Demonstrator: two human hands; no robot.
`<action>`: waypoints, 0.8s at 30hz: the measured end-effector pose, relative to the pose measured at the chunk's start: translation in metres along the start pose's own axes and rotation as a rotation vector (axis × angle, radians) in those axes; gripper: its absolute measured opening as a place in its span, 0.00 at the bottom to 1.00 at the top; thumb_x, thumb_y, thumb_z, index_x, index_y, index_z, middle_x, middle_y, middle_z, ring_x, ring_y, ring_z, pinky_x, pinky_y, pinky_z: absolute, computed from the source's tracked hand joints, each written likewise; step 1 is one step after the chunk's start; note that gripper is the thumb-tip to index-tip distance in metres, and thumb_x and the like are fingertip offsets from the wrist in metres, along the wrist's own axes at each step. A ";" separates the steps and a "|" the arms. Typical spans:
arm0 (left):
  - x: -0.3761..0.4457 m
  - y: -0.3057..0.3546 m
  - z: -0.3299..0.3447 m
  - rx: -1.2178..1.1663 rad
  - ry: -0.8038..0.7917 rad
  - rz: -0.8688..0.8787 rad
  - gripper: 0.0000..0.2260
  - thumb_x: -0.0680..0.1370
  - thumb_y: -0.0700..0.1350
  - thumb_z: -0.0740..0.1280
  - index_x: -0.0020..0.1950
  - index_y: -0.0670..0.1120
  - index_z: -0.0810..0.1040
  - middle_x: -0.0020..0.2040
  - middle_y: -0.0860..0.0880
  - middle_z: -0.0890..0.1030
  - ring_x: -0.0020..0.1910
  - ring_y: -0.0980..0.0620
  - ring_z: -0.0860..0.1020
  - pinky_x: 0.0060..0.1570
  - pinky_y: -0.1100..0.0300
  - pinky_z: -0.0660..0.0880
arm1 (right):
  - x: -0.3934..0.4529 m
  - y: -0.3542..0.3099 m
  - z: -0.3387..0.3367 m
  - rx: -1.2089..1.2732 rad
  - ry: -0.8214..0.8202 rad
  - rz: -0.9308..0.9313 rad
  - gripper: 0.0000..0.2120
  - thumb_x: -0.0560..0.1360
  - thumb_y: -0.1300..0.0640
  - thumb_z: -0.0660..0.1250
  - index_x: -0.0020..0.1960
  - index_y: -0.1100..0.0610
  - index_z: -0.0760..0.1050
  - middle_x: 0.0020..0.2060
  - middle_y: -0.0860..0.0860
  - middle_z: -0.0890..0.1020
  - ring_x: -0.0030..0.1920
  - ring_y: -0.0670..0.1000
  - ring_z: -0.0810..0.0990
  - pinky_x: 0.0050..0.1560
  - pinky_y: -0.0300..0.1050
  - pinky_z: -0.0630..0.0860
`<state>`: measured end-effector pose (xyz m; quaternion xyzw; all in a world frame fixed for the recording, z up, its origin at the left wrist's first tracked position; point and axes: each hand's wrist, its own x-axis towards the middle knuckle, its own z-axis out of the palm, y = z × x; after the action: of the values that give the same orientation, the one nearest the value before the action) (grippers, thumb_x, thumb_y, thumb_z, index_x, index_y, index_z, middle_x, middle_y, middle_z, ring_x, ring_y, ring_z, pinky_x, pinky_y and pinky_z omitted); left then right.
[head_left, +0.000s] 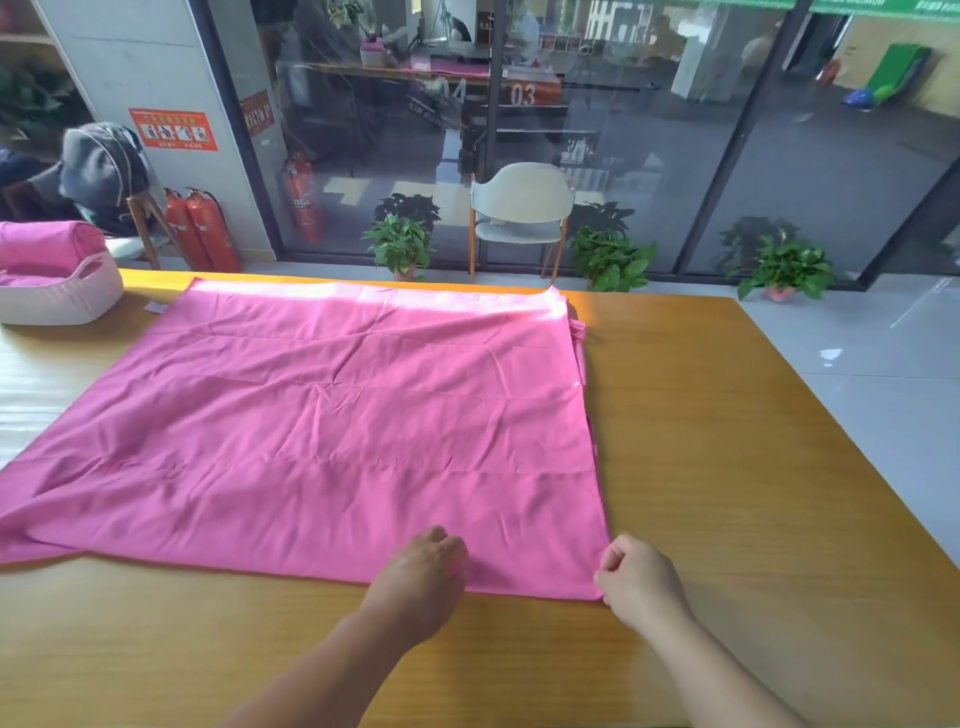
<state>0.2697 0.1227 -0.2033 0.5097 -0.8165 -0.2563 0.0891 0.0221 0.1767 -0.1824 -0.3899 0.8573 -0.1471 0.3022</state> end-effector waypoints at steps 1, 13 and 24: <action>0.004 0.011 0.004 -0.005 -0.007 0.031 0.11 0.80 0.48 0.60 0.60 0.49 0.75 0.56 0.54 0.71 0.55 0.55 0.69 0.55 0.62 0.68 | -0.001 0.000 0.001 0.019 0.005 -0.002 0.07 0.72 0.65 0.64 0.39 0.54 0.74 0.37 0.47 0.83 0.37 0.50 0.83 0.35 0.44 0.77; -0.003 0.042 0.008 -0.120 -0.116 -0.102 0.10 0.79 0.45 0.62 0.58 0.49 0.79 0.55 0.53 0.75 0.50 0.52 0.78 0.51 0.60 0.75 | 0.009 0.013 -0.031 -0.404 0.054 -0.025 0.05 0.75 0.62 0.60 0.44 0.53 0.70 0.52 0.51 0.77 0.50 0.53 0.79 0.47 0.44 0.76; -0.101 -0.202 -0.144 -0.414 0.763 -1.116 0.15 0.76 0.39 0.62 0.63 0.40 0.78 0.58 0.38 0.80 0.55 0.38 0.79 0.55 0.51 0.75 | -0.042 -0.142 0.074 -0.449 -0.172 -0.781 0.05 0.78 0.48 0.62 0.44 0.45 0.69 0.47 0.44 0.70 0.46 0.47 0.77 0.46 0.45 0.74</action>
<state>0.5343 0.0933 -0.1719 0.8791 -0.2796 -0.2171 0.3193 0.1725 0.1150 -0.1533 -0.7504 0.6287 -0.0275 0.2023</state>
